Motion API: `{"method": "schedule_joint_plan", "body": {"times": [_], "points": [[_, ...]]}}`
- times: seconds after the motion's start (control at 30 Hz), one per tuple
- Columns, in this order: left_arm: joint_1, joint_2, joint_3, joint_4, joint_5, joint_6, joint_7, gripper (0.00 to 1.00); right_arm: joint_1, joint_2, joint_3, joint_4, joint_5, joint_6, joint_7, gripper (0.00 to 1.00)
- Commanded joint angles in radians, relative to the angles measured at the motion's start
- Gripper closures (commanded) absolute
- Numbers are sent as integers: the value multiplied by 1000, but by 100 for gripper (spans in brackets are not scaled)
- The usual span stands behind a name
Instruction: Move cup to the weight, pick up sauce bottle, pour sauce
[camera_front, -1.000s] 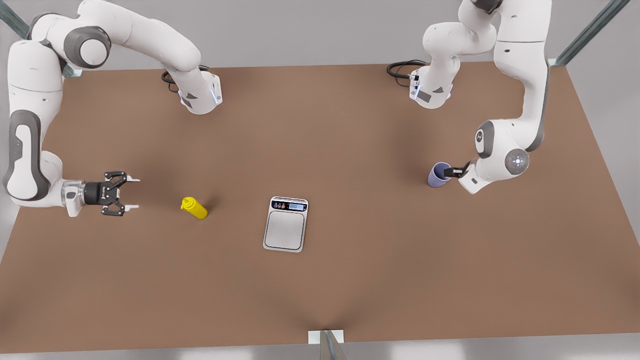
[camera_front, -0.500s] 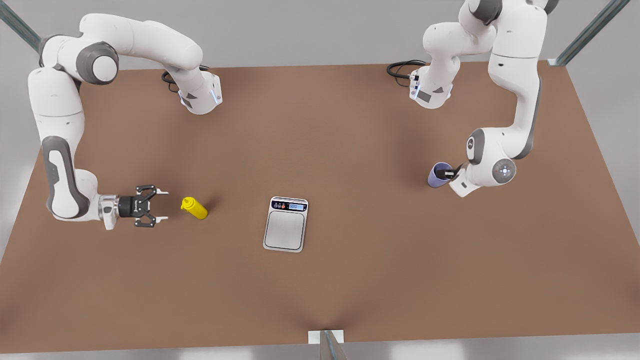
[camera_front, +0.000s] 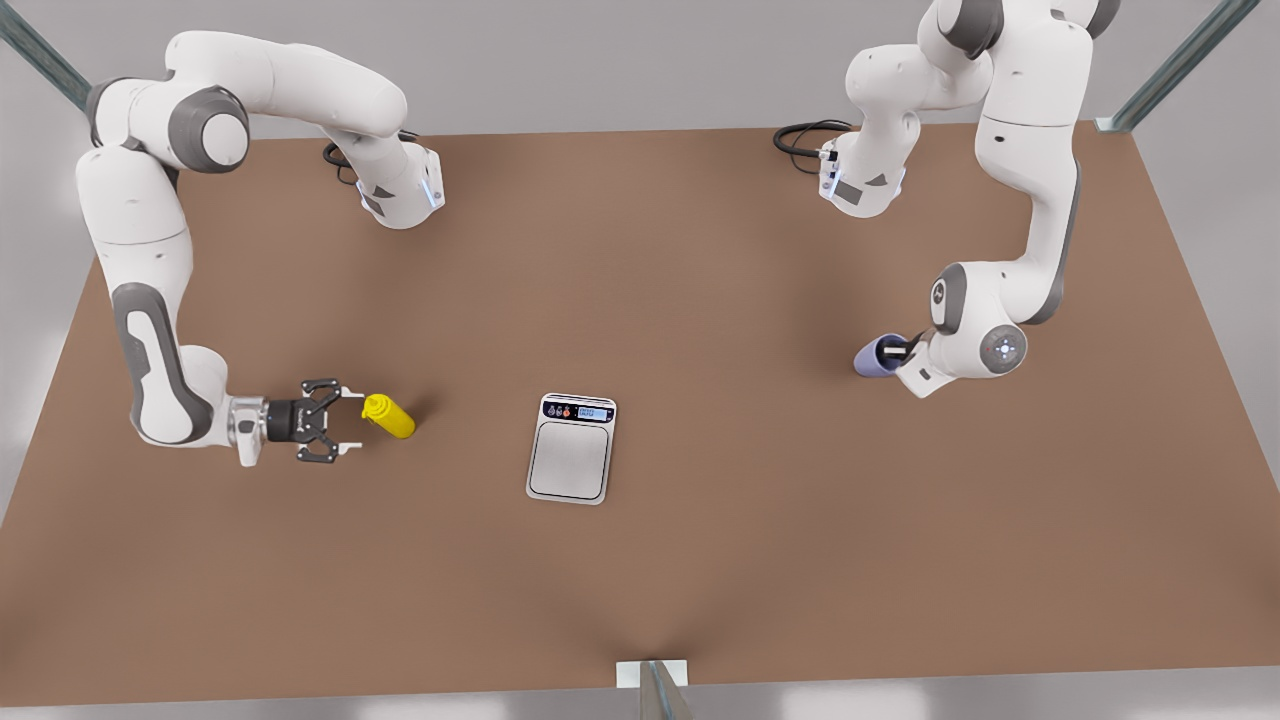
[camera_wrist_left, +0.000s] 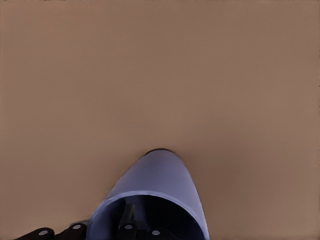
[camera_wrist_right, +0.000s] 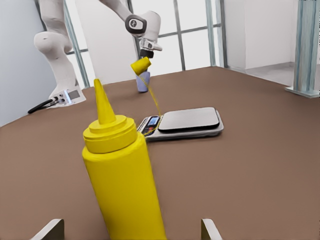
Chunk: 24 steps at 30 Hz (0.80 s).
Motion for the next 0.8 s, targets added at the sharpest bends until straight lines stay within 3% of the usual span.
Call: {"method": "schedule_joint_plan", "body": {"times": [0.0, 0.33, 0.4, 0.47, 0.57, 0.63, 0.7, 0.77], "points": [[0, 0, -2, 1, -8, 0, -2, 79, 2, 0, 0, 0, 0, -1, 0, 0], [0, 8, -41, 116, -9, -41, -35, 79, 18, 0, 3, -20, 2, -1, -9, 0], [-6, 9, -46, 318, -9, -207, -75, 79, 29, 0, 3, -18, 5, -1, -9, 0], [-5, 17, -126, 446, -9, -225, -228, 79, 37, 0, 3, -20, 5, 1, -9, 0], [-6, 173, -297, 705, 0, -224, -489, 79, 43, 0, 3, -20, 5, -1, -8, 0], [-120, 291, -305, 832, -2, -224, -529, 79, 45, 0, 3, -21, 18, -1, -6, 0], [-184, 324, -307, 837, -3, -212, -554, 79, 52, -1, 3, -21, 23, -1, -5, 0], [-274, 449, -305, 1005, -3, -207, -588, 79, 60, -1, 3, -21, 25, -1, -2, 0]]}}
